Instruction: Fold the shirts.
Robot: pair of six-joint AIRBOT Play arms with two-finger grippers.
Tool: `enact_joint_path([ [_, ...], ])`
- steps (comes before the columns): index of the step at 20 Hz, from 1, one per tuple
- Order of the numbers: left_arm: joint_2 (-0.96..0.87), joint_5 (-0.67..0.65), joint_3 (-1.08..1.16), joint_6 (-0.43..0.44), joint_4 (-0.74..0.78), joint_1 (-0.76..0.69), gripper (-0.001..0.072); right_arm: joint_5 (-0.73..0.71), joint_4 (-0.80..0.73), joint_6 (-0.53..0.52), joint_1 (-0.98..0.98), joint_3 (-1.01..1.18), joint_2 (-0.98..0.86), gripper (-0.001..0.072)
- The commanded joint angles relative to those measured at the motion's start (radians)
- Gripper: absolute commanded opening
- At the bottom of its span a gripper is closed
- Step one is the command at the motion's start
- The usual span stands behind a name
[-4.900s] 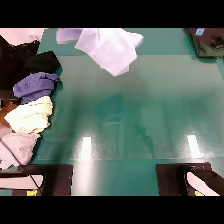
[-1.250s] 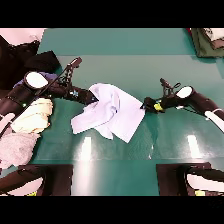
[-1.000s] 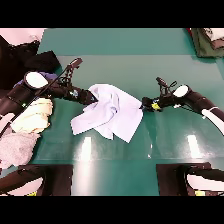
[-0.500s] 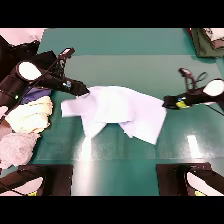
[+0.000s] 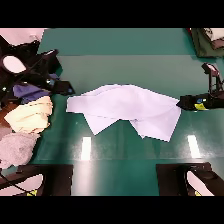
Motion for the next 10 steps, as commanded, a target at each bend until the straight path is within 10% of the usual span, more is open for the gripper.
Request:
enact_joint_path([
  [1,0.000,-0.043,-0.105,0.027,-0.044,0.149,0.0531,0.022,0.000,0.001,-0.002,0.000,0.006,0.0021],
  [10,-0.042,0.204,-0.301,0.053,-0.039,0.143,0.0530,0.039,-0.003,0.019,-0.002,0.000,0.006,0.0021],
])
